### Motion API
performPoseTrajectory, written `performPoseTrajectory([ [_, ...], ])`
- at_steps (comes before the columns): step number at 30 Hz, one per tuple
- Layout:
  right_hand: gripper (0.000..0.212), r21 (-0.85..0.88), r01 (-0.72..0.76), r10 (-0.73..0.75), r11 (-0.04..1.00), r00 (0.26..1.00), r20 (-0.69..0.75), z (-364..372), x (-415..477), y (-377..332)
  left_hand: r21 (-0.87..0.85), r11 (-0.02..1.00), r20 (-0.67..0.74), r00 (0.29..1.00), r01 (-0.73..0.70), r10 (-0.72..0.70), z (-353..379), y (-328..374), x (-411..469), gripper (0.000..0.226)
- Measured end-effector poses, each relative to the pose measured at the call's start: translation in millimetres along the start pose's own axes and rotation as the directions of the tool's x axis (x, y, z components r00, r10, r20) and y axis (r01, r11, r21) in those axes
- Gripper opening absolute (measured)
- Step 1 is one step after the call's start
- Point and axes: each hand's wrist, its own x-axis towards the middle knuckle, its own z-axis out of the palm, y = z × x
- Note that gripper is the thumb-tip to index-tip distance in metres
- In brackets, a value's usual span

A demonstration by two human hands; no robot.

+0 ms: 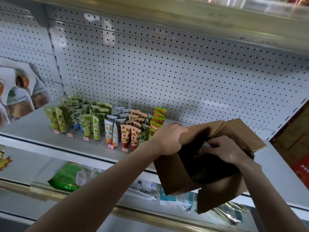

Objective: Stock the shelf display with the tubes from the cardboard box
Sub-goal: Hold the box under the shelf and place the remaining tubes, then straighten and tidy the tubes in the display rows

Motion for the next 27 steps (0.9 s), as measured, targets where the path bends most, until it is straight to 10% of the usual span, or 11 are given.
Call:
performPoseTrajectory([
  [15,0.014,0.035,-0.025,0.032,0.999,0.974,-0.226,-12.2,1.1,30.8,0.228,0.972,0.067,0.997,-0.054,0.04,10.5,23.8,69.9,0.049],
  [27,0.01,-0.062,-0.005,-0.002,0.998,0.992,-0.124,-12.9,28.7,26.5,0.171,0.984,-0.08,0.995,-0.046,0.06,15.5,12.6,81.0,0.031],
])
